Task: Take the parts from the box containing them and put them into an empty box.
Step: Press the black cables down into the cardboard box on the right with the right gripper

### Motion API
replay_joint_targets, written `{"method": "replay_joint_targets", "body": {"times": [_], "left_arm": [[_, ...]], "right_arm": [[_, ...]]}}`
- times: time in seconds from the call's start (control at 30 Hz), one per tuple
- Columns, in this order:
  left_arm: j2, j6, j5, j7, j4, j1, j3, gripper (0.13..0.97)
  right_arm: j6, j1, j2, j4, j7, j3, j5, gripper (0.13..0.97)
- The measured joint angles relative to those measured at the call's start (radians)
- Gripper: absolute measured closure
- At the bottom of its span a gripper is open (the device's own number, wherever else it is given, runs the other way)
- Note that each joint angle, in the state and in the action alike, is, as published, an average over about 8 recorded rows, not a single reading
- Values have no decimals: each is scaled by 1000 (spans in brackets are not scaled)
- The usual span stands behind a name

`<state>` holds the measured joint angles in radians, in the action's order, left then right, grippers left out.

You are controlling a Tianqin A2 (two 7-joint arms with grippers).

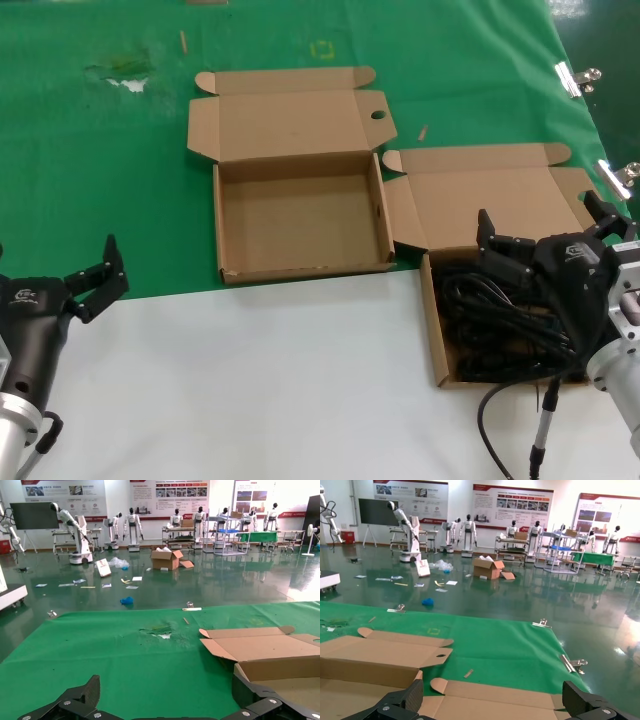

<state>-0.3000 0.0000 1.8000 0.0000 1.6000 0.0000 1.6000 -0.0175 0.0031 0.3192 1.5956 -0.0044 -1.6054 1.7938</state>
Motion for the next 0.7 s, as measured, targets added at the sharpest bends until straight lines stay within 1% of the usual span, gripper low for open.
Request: {"method": "replay_joint_targets", "body": {"times": [0.1, 0.37, 0.4, 0.5, 0.67, 0.7], "left_arm": [[0, 0, 0, 0, 0, 0, 0, 166], [0, 0, 0, 0, 0, 0, 0, 267], [0, 0, 0, 0, 0, 0, 0, 267], [0, 0, 0, 0, 0, 0, 0, 330], [0, 0, 0, 0, 0, 0, 0, 434], [0, 0, 0, 0, 0, 0, 0, 434]], "right_arm": [[19, 0, 22, 6, 3, -20, 15, 129], [101, -7, 148, 46, -2, -123, 101, 129], [108, -8, 166, 52, -5, -134, 112, 129], [124, -12, 229, 71, -9, -163, 147, 129], [122, -11, 367, 100, 0, -209, 209, 129], [116, -9, 396, 104, 5, -219, 218, 129]]}}
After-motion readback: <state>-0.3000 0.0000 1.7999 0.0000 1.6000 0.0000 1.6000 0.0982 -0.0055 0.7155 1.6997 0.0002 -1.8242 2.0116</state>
